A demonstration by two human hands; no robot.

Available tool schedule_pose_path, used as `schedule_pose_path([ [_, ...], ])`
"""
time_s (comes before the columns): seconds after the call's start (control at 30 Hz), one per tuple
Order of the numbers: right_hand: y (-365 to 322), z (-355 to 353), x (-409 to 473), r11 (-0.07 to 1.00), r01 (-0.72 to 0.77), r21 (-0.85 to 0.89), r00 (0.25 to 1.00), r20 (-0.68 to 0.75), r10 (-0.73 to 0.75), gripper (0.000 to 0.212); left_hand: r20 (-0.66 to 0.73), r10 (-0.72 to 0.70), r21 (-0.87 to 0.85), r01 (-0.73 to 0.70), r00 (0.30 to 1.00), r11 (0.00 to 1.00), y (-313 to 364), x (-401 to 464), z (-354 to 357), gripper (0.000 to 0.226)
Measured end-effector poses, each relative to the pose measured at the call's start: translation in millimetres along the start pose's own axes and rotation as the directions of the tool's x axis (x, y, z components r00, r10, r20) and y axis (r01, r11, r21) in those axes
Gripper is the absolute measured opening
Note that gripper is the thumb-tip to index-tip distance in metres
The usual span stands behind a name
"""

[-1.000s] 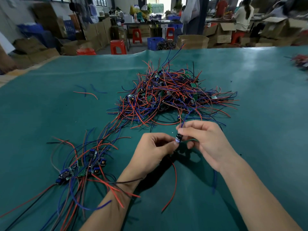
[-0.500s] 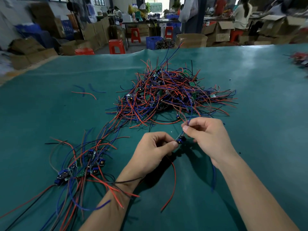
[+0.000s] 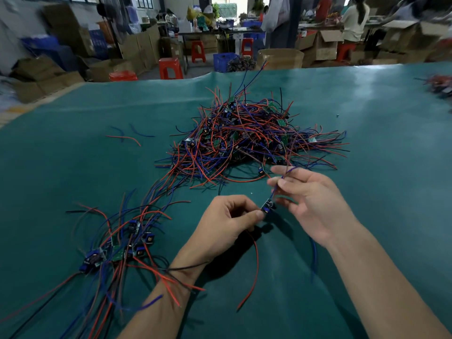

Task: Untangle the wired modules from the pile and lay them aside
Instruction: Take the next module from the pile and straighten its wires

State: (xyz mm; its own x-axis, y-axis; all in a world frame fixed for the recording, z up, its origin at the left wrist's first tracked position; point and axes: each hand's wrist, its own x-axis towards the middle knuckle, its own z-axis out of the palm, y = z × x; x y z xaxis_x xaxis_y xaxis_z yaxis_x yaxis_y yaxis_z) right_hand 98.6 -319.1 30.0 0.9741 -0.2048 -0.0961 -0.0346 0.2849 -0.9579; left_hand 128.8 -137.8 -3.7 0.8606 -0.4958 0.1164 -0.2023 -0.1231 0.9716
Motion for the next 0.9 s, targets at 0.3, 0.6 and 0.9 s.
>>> schedule_pose_path([
  [0.3, 8.6, 0.9, 4.5, 0.903, 0.178, -0.391, 0.954, -0.155, -0.255, 0.021, 0.000, -0.023, -0.026, 0.023, 1.000, 0.999, 1.7, -0.4, -0.4, 0.011],
  [0.6, -6.1, -27.3, 12.4, 0.965, 0.224, -0.137, 0.867, -0.425, -0.262, 0.019, 0.027, -0.030, -0.014, 0.030, 0.999, 0.999, 3.5, -1.5, 1.2, 0.013],
  [0.9, -18.0, -36.2, 7.6, 0.962, 0.244, 0.122, 0.760, -0.641, -0.111, 0.015, -0.200, -0.042, -0.186, 0.004, 0.979, 0.982, 0.1, 2.6, 1.6, 0.012],
])
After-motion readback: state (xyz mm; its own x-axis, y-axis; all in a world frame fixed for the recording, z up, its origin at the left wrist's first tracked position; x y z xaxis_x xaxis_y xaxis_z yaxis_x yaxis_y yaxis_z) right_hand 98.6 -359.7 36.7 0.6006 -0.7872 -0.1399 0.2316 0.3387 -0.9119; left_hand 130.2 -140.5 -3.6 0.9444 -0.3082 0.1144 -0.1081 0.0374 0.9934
